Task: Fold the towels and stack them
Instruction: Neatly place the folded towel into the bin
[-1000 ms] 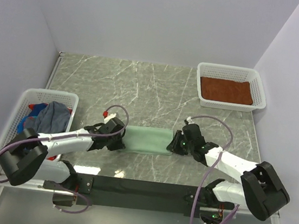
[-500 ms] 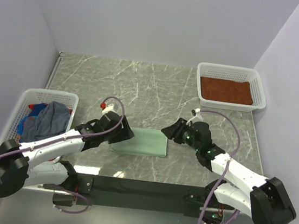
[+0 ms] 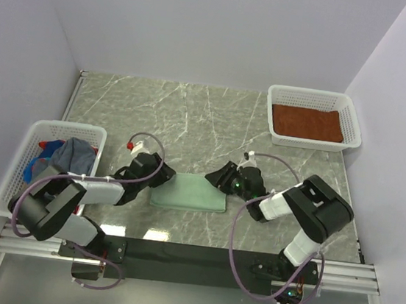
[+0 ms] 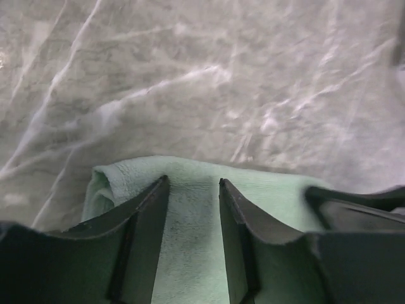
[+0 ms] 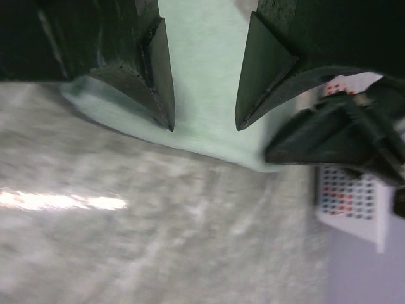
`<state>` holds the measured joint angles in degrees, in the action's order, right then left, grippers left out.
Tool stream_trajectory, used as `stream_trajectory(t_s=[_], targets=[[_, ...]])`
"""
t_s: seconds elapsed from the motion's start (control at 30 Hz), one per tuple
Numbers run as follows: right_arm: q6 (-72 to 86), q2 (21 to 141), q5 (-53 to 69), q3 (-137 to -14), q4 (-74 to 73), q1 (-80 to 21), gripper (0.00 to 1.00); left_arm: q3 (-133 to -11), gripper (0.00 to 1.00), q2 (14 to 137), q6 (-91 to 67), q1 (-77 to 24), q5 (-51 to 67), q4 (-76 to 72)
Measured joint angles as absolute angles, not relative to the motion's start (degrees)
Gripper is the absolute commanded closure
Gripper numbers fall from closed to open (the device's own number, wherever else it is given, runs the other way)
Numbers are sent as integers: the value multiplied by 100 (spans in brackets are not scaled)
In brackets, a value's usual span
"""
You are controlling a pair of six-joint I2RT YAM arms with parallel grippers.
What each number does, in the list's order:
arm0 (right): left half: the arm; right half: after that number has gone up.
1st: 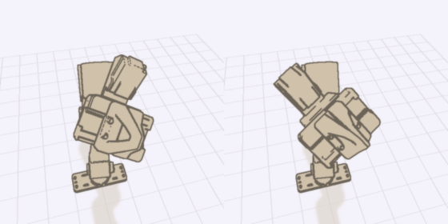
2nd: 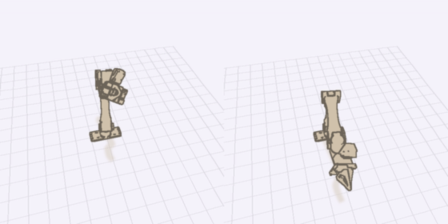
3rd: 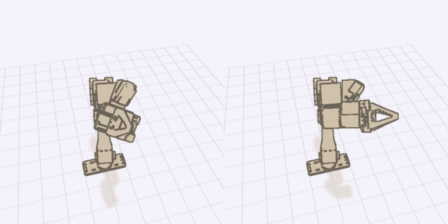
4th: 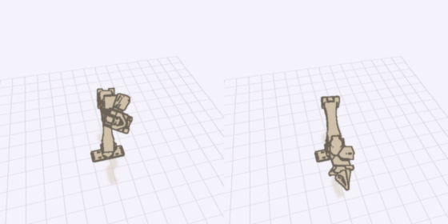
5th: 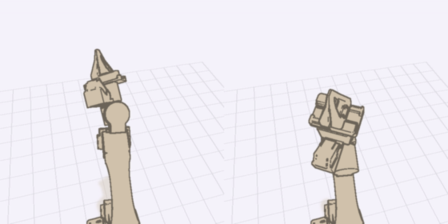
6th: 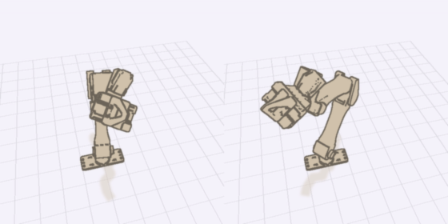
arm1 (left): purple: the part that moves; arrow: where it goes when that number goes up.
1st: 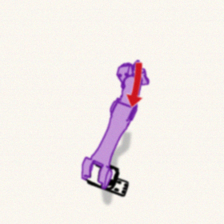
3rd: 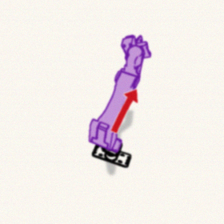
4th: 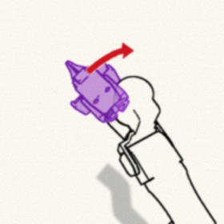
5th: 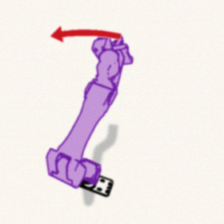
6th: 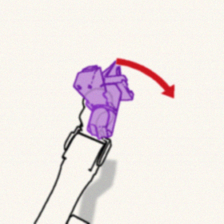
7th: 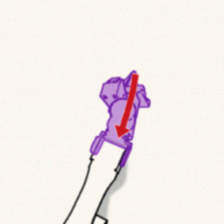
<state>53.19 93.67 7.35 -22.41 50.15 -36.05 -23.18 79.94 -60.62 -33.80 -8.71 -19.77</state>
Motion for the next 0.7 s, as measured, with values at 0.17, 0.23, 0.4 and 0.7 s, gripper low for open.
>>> stream_trajectory(t_s=[0.17, 0.23, 0.4, 0.7], targets=[[5621, 9887, 644, -1774, 6130, -3435, 49, -1559, 55, 8103, -6449, -3183, -707, -3507], [5730, 9968, 631, -1551, 6565, -3299, 49, -1393, 54, 8180, -6589, -3092, -596, -3896], [5739, 9703, 545, -1280, 6705, -3148, 49, -1441, 46, 8156, -6639, -2998, -434, -3874], [4842, 7094, -320, -2040, 3361, -3085, 22, -2781, 13, 7314, -5623, -3221, -972, -1485]])
